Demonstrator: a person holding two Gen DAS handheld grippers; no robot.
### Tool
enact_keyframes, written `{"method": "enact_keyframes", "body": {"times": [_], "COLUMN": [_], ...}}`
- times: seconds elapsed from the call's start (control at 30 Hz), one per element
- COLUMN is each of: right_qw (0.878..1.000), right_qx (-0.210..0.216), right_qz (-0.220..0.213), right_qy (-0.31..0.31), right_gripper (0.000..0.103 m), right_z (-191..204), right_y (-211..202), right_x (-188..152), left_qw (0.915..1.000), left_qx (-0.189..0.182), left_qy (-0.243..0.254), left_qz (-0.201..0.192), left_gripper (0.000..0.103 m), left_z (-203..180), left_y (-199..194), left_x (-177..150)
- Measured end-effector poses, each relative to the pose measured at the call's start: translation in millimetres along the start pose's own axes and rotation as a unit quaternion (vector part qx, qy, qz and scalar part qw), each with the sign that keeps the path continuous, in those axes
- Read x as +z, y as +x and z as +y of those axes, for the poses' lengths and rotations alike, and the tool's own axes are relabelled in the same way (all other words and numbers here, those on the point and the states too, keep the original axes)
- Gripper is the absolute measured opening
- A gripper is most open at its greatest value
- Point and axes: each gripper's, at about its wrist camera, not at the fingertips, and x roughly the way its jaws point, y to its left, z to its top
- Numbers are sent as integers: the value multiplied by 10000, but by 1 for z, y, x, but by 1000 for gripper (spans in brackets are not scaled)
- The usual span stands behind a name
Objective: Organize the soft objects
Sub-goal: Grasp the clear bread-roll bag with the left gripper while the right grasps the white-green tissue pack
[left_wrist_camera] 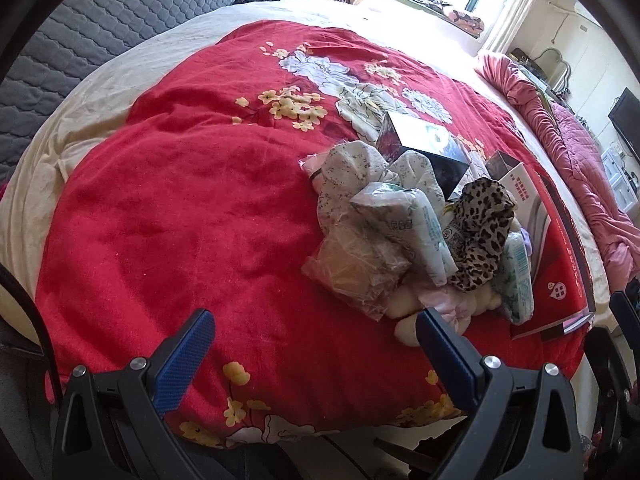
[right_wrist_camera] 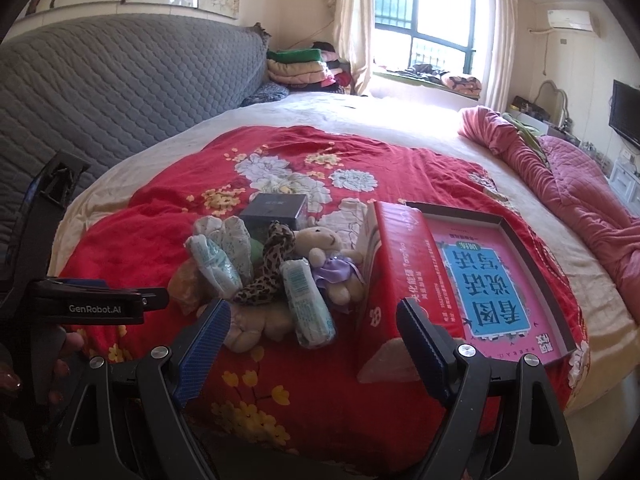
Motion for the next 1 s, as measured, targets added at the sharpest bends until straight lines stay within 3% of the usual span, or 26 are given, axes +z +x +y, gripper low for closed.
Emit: {"method": "enact_keyframes", "body": {"times": [0.27,0.5,0.63,0.8,1.0], "right_qw": [9940,9864,9811,9689,9574], "right_qx": [533,631,725,852,762], "right_qz": [-7,236,248,336,448], "right_qy": [-959,-1496,-1777,-2301,-2750], "right_gripper": [85,63,63,58,48], "right_z": [32,40,50,66,82], "right_y": [29,54,63,74,93], "right_x": [13,15,16,12,9], "left_qw": [9994,9979,9967,9904,9802], "left_qx": [-256,-554,-710,-1250,-1816], "left_qy": [-47,-6,56,9,-223], "left_qz": [221,324,393,583,751], "left_gripper": [94,88,83,64,56], "left_z": [7,7,3,9,24], "left_y": [29,40,46,59,68], "left_x": [15,21,22,25,30]}}
